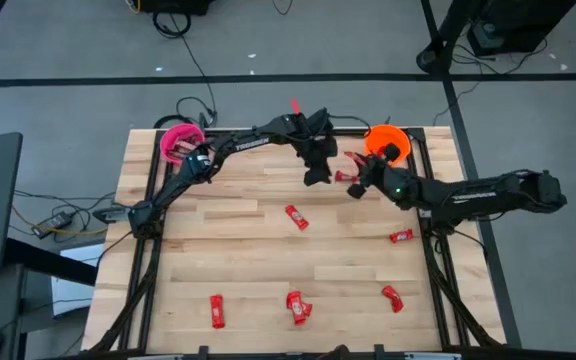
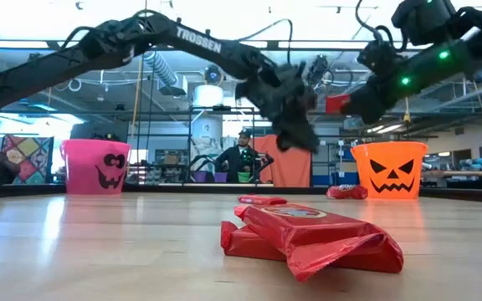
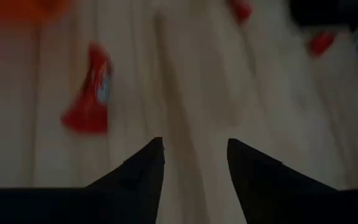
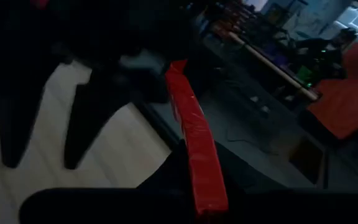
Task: Sort candy by brand, put in halloween buckets
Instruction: Put the red chocolate bar into the orange bucket
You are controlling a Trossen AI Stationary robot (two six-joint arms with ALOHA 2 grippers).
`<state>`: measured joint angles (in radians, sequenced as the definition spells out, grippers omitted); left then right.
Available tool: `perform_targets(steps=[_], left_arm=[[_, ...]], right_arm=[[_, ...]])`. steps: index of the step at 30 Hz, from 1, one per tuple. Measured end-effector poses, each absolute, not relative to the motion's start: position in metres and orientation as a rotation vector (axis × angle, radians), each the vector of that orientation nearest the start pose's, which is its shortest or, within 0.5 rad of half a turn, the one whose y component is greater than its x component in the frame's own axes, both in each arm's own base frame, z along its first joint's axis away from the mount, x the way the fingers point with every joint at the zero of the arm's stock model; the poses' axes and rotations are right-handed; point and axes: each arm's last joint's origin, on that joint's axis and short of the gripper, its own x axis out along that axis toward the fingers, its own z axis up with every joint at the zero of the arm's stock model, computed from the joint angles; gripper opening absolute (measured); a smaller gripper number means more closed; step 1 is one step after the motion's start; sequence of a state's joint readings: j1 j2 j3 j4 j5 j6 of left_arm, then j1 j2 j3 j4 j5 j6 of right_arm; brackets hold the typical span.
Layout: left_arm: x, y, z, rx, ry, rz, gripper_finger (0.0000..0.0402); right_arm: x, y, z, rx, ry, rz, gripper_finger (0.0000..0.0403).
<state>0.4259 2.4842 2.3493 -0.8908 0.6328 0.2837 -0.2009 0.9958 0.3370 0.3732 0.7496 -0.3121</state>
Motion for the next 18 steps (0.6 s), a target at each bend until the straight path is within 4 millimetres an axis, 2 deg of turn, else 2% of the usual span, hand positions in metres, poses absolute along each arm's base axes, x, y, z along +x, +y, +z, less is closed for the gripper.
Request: perform_targets(steps=[4,9,13,18], left_arm=[[0.487,0.204,0.227,-0.236,0.791,-0.308,0.0183],[0.492,0.207,0.218,-0.168,0.790,-0.233,0.0184],[0.499,0.198,0.218,-0.069,0.769,-0.218,0.0184],[0.506,0.190,0.218,-0.017,0.736,-0.241,0.0193]], right_arm=[[0.172,-0.063,0.204,-0.335,0.431,-0.954,0.0042],[0.153,-0.071,0.208,-0.261,0.440,-1.121,0.0042],[0.139,-0.078,0.205,-0.146,0.440,-1.222,0.0042],[0.125,-0.089,0.196,0.041,0.465,-1.249,0.0064]])
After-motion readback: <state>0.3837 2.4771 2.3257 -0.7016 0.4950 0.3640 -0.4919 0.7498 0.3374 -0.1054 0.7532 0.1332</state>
